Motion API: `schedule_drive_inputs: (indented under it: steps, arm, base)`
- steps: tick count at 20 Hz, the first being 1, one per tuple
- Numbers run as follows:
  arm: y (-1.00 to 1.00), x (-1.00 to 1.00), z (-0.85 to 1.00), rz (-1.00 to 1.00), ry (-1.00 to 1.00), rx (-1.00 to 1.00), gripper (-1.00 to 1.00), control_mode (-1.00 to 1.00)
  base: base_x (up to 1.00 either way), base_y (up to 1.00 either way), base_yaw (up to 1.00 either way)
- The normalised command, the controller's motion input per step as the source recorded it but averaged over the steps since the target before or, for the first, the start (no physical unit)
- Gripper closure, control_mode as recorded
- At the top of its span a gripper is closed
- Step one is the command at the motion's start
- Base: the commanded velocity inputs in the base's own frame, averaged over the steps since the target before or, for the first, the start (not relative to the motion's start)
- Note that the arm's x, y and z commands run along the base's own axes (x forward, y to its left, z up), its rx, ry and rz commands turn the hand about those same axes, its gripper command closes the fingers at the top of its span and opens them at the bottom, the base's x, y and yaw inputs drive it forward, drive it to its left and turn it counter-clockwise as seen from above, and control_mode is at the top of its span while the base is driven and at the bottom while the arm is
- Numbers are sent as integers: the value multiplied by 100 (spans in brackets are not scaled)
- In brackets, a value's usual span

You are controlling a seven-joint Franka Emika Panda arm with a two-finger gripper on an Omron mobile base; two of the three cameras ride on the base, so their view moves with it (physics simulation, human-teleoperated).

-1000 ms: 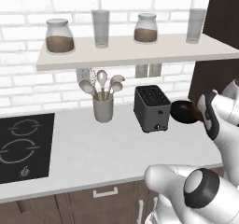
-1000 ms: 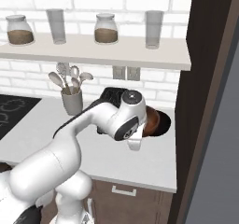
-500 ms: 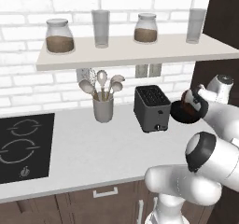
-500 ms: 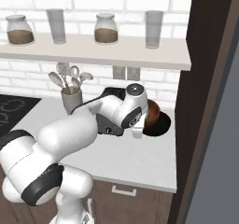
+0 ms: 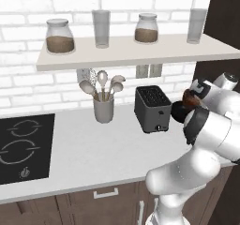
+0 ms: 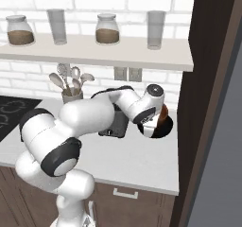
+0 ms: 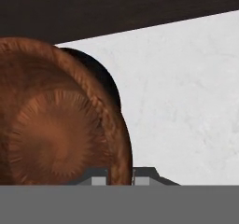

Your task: Pick up the bowls on the counter and stack them on top of one another in the open cabinet. Place the smaller bowl on top of the larger bowl.

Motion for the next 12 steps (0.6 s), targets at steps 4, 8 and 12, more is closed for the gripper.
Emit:
schedule_drive_inputs:
  steps: [4, 8, 12]
  arm:
    - [-13, 56, -40, 0, 5, 5, 100, -100]
    - [-28, 29, -50, 0, 1, 12, 100, -100]
    - [-4, 35, -41, 0, 0, 6, 100, -100]
  base:
    - [0, 0, 0]
    - [0, 0, 0]
    - [0, 0, 0]
